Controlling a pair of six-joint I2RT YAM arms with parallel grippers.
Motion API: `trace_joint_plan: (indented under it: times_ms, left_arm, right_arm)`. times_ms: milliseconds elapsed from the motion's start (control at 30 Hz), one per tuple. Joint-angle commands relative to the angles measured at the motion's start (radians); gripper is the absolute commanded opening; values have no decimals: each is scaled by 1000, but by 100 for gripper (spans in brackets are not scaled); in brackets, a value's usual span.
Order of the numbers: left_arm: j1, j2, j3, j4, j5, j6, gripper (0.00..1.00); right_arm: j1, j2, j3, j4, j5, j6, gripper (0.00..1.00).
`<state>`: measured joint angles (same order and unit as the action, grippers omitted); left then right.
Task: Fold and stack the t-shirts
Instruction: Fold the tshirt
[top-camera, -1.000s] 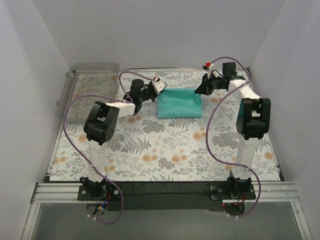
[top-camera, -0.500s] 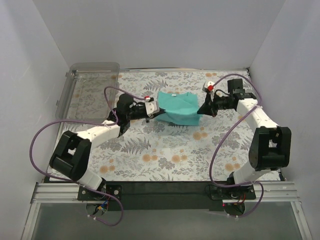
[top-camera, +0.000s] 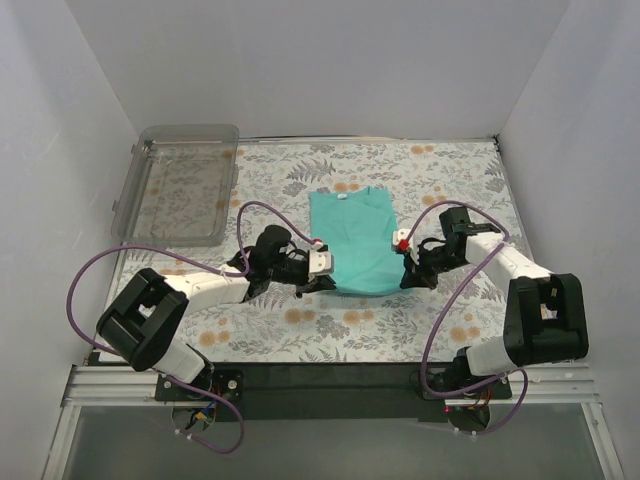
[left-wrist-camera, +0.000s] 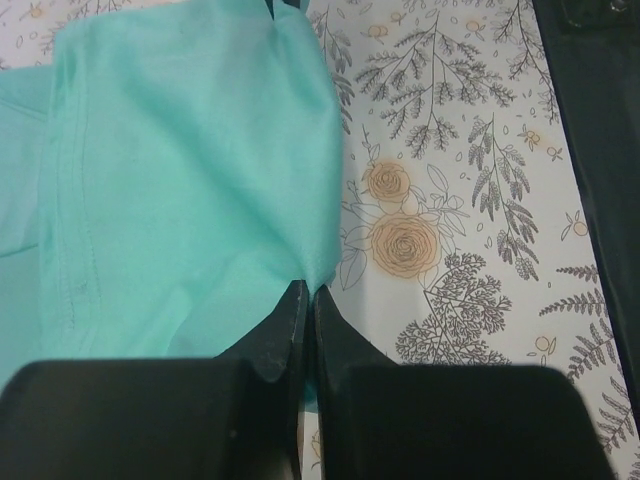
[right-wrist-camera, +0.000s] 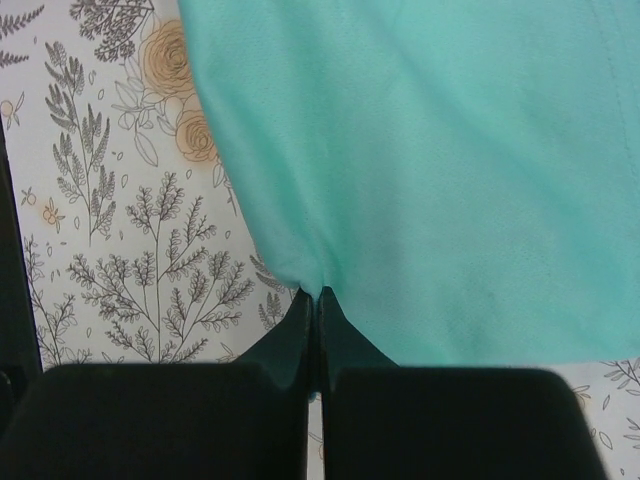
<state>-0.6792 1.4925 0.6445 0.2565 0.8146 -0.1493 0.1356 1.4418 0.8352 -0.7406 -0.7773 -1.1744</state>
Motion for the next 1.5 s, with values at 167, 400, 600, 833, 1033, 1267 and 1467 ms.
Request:
trace_joint_plan:
  times_ms: [167,400,600,833,1033,1267,1467]
  left_arm:
    - [-42,-38,-13,-120,0,24,0]
    - [-83,-6,0,-189,-12,16,14]
    - [-86,-121,37,-278,-71,-81,74]
    - [-51,-265,41,-136,-359,-396,82]
    - [61,-31,182,-71,-283,-780,77]
    - [104,191,233,69,-161,-1015,62]
    - [112,259,204,58,-221,-1011,61]
  right_arm:
    - [84,-50,-38,-83,72,-134,1]
    - [96,-38,-42,-103,122,-149,6]
    - [94,-93,-2,-186,156,-192,58]
    - [32,-84,151,-117,23,-10,55]
    - [27,202,322,12,-160,309,20]
    - [19,396,427,29,-126,418,5]
    - [-27,476,449,40,-73,443,4]
